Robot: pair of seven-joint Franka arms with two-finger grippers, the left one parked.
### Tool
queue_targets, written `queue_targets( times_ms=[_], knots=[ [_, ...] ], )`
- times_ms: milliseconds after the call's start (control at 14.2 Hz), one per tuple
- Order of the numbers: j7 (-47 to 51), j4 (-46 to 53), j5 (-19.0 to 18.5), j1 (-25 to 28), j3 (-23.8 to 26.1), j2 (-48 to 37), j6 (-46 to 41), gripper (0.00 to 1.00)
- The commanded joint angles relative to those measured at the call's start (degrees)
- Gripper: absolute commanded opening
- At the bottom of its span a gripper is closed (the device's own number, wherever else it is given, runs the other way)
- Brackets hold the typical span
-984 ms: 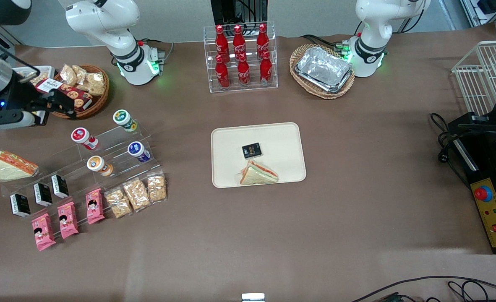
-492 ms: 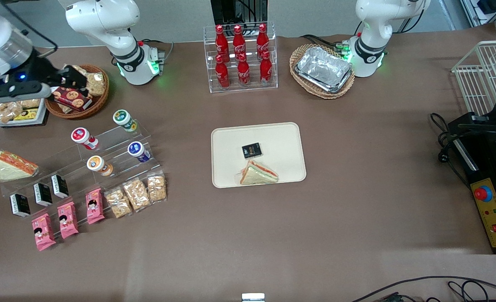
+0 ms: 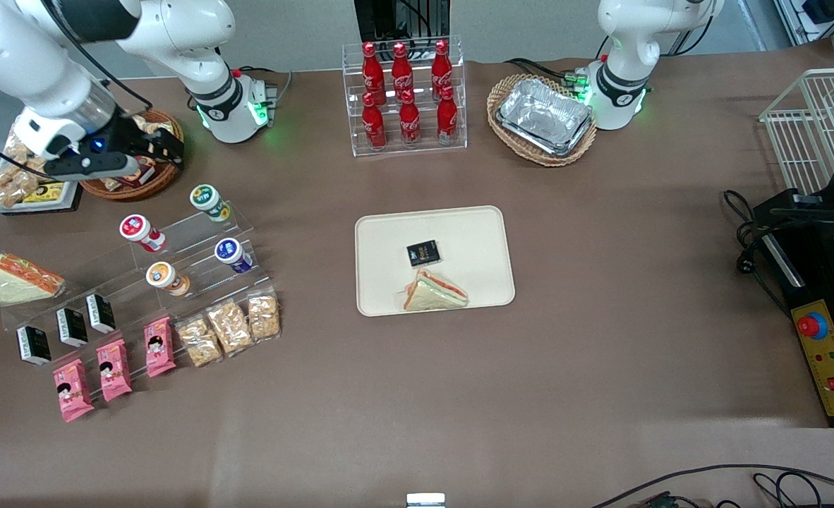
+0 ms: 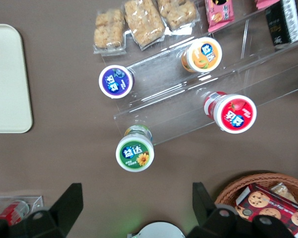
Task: Place green gum on tray
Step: 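Lower the right gripper and close it on the green gum bottle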
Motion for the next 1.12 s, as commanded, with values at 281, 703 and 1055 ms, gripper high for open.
queue_targets(
  times_ms=[281,703,1055],
  knots=[
    [2.4,-9.3,0.9,-0.7,0.5,2.5,11.6,0.97],
    [3.8,-13.6,1.7,-0.5,0.5,4.0,18.6,0.96],
    [3.9,-18.5,1.7,-0.4,0.5,5.0,26.2,0.95]
  ],
)
